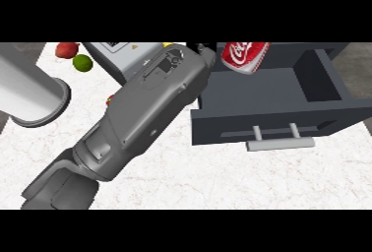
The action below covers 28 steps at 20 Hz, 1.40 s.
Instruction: Pick up the can, place it into the drawer and close the drawer
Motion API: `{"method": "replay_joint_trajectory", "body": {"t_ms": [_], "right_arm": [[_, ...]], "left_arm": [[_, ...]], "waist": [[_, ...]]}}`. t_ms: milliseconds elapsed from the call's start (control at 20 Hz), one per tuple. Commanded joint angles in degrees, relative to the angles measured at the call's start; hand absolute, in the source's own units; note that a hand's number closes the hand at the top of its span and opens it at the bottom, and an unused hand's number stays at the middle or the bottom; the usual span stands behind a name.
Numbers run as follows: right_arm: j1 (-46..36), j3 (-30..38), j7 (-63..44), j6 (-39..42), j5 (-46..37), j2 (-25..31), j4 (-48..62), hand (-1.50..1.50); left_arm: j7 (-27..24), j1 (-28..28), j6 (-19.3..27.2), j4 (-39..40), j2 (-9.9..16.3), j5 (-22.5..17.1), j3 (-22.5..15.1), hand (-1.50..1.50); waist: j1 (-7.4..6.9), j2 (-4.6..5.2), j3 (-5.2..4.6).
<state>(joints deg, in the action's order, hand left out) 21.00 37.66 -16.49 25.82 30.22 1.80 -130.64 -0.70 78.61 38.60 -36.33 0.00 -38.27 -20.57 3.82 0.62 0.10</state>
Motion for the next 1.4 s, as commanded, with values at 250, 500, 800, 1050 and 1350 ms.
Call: {"method": "replay_joint_trajectory", "body": {"t_ms": [250,500,800,1050,1350], "right_arm": [[0.63,-1.22,-0.47,0.54,-0.32,-1.22,-1.7,-1.5],[-2.99,1.75,-1.43,-1.7,1.23,2.84,0.78,-1.5],[-1.67,-0.93,-2.12,-1.72,-0.72,-0.56,-2.09,-1.5],[-3.2,-0.01,-1.85,-0.69,-0.79,2.01,-0.01,-1.5],[-1.64,0.08,-1.89,-0.1,1.07,0.67,-1.14,-1.5]], "left_arm": [[-2.89,1.67,2.17,6.27,0.0,-7.27,-6.32,1.5],[-2.39,1.9,4.16,7.0,0.0,-9.1,-10.94,-1.5],[-4.62,2.12,6.43,9.27,0.0,-12.18,-12.48,-1.5],[-8.33,-0.56,6.22,10.01,0.0,-14.33,-14.11,-1.5],[-9.7,1.85,5.65,12.06,0.0,-17.15,-13.11,-1.5]], "waist": [[1.08,0.28,0.04],[0.83,0.18,0.04],[1.55,0.42,0.03],[1.78,0.63,0.03],[2.29,0.63,0.03]]}}
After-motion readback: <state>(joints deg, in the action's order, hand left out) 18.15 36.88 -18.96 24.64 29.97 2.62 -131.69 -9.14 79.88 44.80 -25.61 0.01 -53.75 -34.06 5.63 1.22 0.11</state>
